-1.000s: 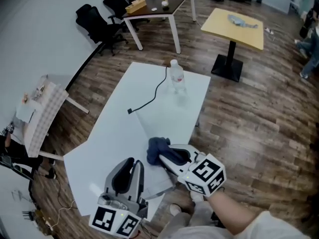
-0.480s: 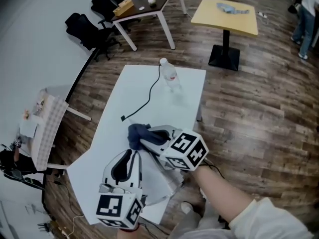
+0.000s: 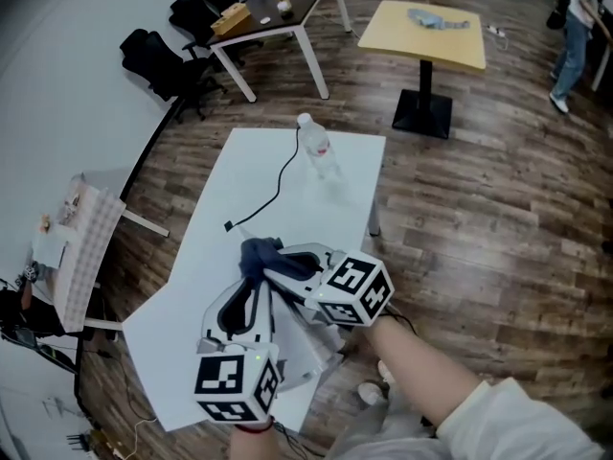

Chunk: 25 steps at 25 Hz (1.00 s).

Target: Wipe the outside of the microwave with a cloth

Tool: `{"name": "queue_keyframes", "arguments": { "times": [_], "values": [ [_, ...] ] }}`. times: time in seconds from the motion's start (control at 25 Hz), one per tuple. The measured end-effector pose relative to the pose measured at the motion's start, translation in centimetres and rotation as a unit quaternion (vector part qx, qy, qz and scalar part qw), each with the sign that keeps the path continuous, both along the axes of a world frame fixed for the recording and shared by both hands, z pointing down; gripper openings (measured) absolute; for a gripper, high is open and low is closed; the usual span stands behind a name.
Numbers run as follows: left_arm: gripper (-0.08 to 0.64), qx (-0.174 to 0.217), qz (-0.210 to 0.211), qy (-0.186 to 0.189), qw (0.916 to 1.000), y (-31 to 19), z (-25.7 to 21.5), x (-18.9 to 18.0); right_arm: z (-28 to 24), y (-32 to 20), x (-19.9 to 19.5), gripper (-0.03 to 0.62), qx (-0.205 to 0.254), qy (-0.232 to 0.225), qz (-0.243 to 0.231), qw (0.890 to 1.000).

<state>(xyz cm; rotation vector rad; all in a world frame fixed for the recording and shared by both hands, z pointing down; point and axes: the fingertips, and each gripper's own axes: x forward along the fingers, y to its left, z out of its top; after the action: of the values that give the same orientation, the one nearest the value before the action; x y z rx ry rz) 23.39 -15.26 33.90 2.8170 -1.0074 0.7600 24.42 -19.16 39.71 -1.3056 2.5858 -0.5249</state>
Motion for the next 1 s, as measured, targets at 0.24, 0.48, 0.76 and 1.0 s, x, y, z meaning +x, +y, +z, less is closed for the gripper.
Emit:
{"name": "queue_keyframes", "arguments": {
  "times": [0.24,0.48,0.76,1.0],
  "values": [
    [0.063,0.032,0.027,0.000,0.9991,2.0,-0.7,0.3,-0.5,3.2,-0.5,0.094,0.007,0.020,-0.037,0.999],
    [0.047,0.057,-0.019,0.021,0.9979,5.6,-1.9,0.6,-0.4,6.0,-0.7,0.094,0.029,0.018,-0.090,0.995],
    [0.016,0.090,-0.131,0.070,0.9849,9.4,-0.1,2.2,0.9,8.3,-1.5,0.094,0.061,0.051,-0.226,0.971],
    [0.005,0.058,-0.157,0.120,0.9786,12.2,0.2,5.0,1.7,11.0,-1.4,0.094,0.056,0.087,-0.325,0.940]
  ]
}}
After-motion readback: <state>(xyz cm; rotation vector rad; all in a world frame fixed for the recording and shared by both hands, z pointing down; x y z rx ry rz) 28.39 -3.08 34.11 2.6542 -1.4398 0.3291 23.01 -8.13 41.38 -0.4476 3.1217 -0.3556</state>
